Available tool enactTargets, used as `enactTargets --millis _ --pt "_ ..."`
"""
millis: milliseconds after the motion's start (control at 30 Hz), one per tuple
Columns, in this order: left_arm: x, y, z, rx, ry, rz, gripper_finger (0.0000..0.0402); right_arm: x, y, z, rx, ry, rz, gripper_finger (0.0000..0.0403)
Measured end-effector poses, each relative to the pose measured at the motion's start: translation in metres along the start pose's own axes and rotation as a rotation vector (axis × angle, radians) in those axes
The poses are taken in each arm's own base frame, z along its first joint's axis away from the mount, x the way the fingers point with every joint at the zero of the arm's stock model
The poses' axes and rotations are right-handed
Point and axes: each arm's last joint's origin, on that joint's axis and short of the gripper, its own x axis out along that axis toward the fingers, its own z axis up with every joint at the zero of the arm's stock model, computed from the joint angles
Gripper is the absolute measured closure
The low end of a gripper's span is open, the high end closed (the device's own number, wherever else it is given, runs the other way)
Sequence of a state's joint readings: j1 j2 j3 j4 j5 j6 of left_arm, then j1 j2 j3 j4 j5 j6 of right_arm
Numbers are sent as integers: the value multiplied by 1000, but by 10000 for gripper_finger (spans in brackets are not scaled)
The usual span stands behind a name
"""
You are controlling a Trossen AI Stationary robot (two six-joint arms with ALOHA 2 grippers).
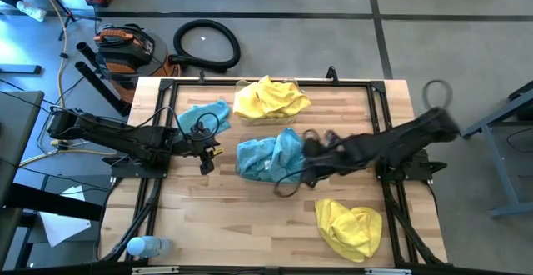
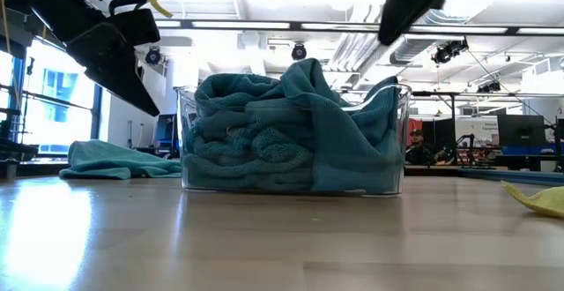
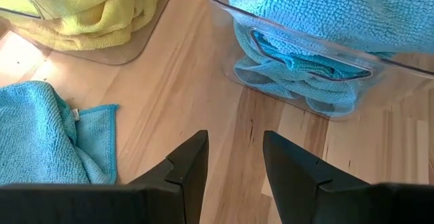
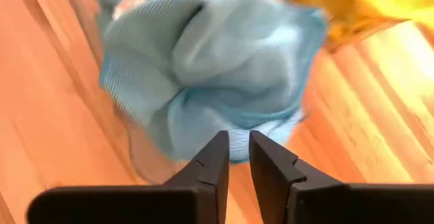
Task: Sort microfiber towel by color & place in baskets
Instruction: Put the blue microfiber towel into the bottom transparent bin
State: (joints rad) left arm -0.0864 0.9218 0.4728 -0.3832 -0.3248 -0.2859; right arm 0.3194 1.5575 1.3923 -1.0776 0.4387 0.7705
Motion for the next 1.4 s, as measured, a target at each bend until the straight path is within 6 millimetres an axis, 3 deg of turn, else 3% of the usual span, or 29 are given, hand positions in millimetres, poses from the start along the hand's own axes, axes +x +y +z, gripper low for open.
enactTargets --millis 200,467,700,867,1167,1400 --pt "0 0 0 0 0 0 271 -11 -45 -46 58 -219 116 379" --pt "0 0 0 0 0 0 271 16 -82 -102 36 -374 216 391" --pt "0 0 0 0 0 0 271 42 -101 -137 -20 -361 171 391" --pt "0 0 1 -4 -9 -3 271 51 -106 -147 -49 -343 153 391" --pt "0 -1 5 -17 -49 -1 271 52 -106 -148 -14 -339 159 391" --pt "0 3 6 -87 -90 128 271 49 -106 -145 -41 -368 145 391"
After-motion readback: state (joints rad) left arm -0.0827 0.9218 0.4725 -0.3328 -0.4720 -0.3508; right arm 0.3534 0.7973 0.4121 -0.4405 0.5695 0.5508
